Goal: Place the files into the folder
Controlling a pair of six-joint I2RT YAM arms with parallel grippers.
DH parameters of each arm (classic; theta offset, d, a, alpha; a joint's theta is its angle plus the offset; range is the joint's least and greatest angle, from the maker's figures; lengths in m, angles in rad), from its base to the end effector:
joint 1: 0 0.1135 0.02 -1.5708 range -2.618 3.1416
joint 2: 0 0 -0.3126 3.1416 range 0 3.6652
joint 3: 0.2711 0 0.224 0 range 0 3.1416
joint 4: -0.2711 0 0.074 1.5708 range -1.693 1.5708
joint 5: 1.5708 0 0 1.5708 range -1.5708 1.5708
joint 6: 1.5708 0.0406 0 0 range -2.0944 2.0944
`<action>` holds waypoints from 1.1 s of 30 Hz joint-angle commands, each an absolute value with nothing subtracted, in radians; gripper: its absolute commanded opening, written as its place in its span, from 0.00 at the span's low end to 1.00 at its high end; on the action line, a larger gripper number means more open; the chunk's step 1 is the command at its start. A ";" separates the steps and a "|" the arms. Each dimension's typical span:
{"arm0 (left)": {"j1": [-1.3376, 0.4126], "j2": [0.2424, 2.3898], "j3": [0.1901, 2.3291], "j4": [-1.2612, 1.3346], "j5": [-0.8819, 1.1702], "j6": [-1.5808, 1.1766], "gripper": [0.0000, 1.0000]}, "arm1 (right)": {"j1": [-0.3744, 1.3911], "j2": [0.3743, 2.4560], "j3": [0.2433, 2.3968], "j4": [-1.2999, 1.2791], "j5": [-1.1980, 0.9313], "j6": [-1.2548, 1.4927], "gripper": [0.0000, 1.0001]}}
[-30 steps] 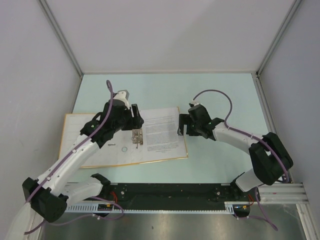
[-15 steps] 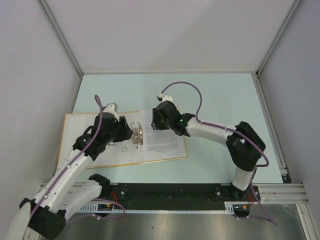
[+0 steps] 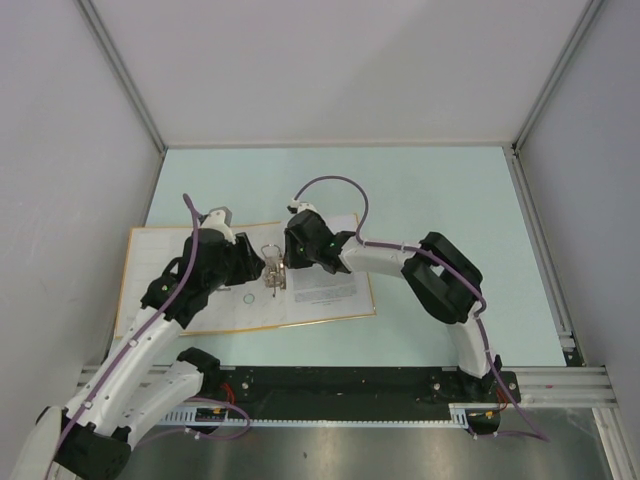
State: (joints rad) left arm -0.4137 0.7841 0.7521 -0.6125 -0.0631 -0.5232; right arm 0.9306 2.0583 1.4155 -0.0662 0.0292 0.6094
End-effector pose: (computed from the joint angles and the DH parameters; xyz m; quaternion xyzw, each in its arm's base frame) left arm 0.0998 -0.0410 0.3185 -0.0630 0.8921 -0.1764 0.4112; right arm 0.2770 0.3699 0.2337 -0.1393 0.8978 0.2812 0.3091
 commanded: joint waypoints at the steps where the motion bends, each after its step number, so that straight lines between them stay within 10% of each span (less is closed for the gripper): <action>1: -0.406 0.761 0.770 -0.595 -0.046 -0.525 0.58 | 0.940 2.100 1.495 -0.023 0.011 0.612 0.23; 33: -0.405 0.741 0.778 -0.597 -0.028 -0.515 0.64 | 0.969 2.195 1.609 -0.143 0.110 0.548 0.16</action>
